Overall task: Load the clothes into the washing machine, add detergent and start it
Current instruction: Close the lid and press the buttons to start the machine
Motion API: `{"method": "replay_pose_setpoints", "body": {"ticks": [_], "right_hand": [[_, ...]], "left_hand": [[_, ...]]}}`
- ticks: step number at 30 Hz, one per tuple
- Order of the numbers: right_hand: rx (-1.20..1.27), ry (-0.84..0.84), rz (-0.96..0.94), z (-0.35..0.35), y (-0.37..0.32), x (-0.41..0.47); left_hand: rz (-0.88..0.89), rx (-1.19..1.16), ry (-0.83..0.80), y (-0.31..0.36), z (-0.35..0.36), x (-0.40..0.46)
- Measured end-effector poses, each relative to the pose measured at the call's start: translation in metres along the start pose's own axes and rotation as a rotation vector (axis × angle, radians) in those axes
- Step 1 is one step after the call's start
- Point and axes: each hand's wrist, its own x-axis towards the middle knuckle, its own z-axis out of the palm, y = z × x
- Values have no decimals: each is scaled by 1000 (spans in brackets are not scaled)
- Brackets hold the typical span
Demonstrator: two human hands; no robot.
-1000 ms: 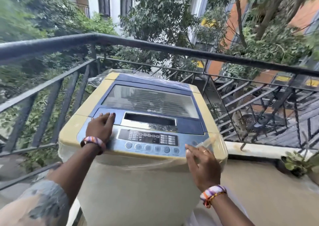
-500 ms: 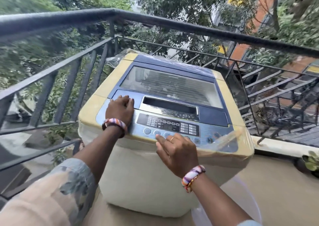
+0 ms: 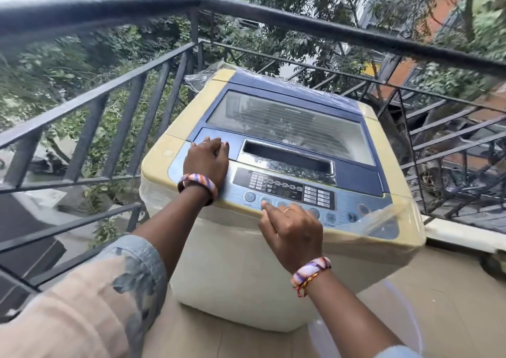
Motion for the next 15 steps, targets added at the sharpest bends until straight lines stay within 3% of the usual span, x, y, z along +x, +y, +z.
{"method": "replay_pose_setpoints", "body": {"ticks": [5,10,13,15], "right_hand": [[33,-2,65,-4,-5,0],[18,-113,128,-14,-2,12],[294,-90,254,-19,14,9],[544,-54,391,-21,31,14]], "left_hand": [[32,9,-5,0,-1,1],[75,-106,10,1,-4,1],[84,-255,54,8,-3,-4],[105,-490,-44,16,-1,-8]]}}
